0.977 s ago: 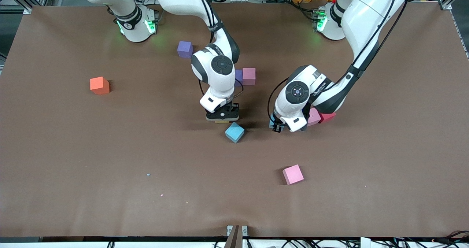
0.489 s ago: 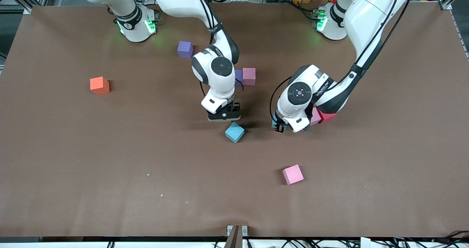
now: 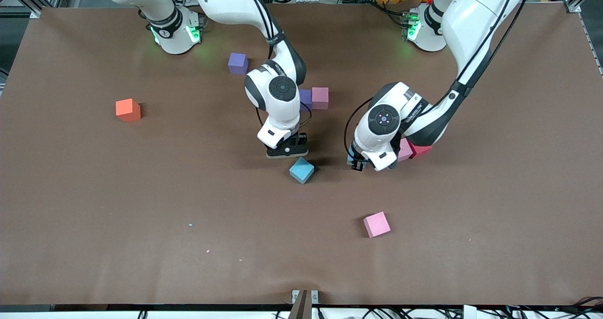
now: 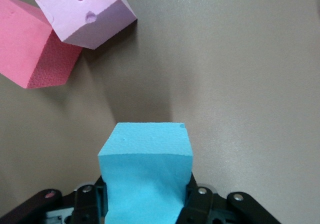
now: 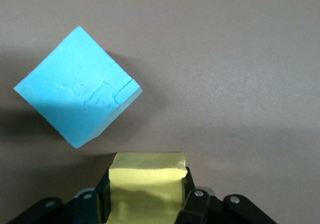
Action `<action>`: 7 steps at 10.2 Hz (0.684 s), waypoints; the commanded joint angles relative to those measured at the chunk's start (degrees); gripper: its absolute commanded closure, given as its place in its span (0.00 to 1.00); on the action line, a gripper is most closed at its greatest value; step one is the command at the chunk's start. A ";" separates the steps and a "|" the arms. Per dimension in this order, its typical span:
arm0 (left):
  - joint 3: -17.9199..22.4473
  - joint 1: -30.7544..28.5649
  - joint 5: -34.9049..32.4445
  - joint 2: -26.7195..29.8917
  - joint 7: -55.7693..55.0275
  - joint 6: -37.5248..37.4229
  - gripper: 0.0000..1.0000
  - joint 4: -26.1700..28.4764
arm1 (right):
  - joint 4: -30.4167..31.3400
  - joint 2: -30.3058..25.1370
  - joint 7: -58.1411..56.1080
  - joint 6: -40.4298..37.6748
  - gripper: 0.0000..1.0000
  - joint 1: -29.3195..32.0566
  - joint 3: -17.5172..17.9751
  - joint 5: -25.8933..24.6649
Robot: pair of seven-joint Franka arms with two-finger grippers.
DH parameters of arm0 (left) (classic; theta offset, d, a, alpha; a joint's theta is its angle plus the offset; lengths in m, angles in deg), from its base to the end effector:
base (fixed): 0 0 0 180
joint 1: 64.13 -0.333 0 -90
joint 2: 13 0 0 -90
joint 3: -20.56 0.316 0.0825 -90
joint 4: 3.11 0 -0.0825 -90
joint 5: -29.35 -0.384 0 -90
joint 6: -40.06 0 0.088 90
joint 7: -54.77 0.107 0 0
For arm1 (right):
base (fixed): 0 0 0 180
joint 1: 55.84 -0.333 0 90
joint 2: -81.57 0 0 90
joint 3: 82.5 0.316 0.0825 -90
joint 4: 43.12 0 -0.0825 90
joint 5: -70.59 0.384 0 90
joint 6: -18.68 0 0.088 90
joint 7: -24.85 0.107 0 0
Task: Arrange 11 blocks into digit 3
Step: 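Lower the yellow cube below the other yellow cube and open the right gripper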
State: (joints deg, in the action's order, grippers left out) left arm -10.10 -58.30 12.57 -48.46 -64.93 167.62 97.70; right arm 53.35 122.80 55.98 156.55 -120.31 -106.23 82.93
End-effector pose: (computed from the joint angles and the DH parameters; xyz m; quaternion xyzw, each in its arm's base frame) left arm 0.5491 -0.3569 0.2501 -0.7831 -0.6202 0.0426 0.0164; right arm 0.4962 0.4721 0.2148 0.9960 0.0567 0.0633 0.0258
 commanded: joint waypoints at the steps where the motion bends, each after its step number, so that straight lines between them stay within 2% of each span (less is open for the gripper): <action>1: -0.20 0.14 0.97 0.65 -0.28 -1.35 0.97 -0.44 | 1.26 -1.51 -0.19 -0.06 1.00 1.09 1.67 -1.18; 7: -1.16 -0.03 1.14 1.09 -0.54 -2.40 0.97 -0.44 | 4.07 -3.18 -2.48 1.25 1.00 1.80 2.80 -1.18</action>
State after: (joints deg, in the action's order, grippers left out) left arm -10.80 -58.28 12.57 -48.46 -64.93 166.73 97.32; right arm 54.29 122.15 54.47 156.93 -120.01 -105.66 82.93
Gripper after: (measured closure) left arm 0.449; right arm 0.445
